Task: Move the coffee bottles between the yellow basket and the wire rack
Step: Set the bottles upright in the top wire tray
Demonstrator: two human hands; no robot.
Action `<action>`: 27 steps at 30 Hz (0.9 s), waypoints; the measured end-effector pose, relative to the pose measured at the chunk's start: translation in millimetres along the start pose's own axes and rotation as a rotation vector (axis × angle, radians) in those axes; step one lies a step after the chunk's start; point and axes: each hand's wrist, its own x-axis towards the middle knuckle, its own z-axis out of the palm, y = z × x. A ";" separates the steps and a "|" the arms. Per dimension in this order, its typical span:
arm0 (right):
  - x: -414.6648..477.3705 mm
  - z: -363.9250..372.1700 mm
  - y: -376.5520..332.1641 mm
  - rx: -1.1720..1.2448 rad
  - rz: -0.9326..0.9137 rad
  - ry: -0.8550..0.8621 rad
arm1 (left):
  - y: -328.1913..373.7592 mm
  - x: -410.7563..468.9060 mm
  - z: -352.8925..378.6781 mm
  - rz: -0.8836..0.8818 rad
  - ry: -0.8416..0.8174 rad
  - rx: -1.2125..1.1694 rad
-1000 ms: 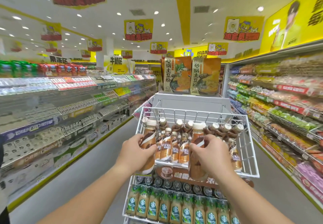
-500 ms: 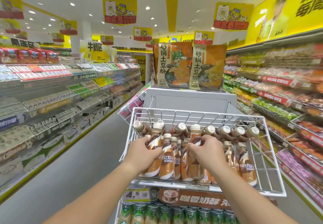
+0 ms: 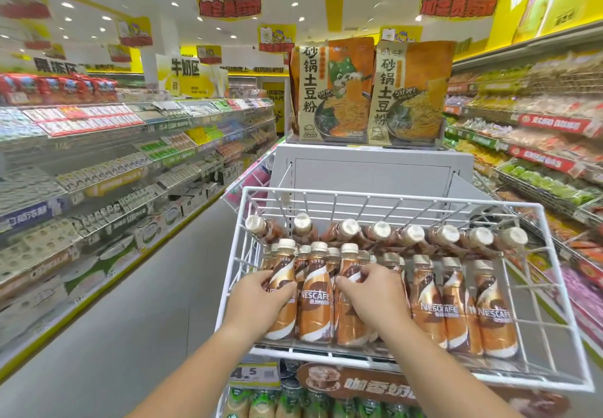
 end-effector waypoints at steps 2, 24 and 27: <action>-1.3 2.1 1.6 -0.011 -0.006 0.008 | -1.4 0.5 2.1 -0.012 0.006 0.005; -8.4 12.8 12.2 -0.067 -0.058 0.061 | -3.8 -2.8 2.3 -0.035 -0.108 -0.036; -10.8 8.2 12.8 -0.112 -0.073 0.004 | -2.2 -3.7 -0.1 -0.028 -0.129 -0.015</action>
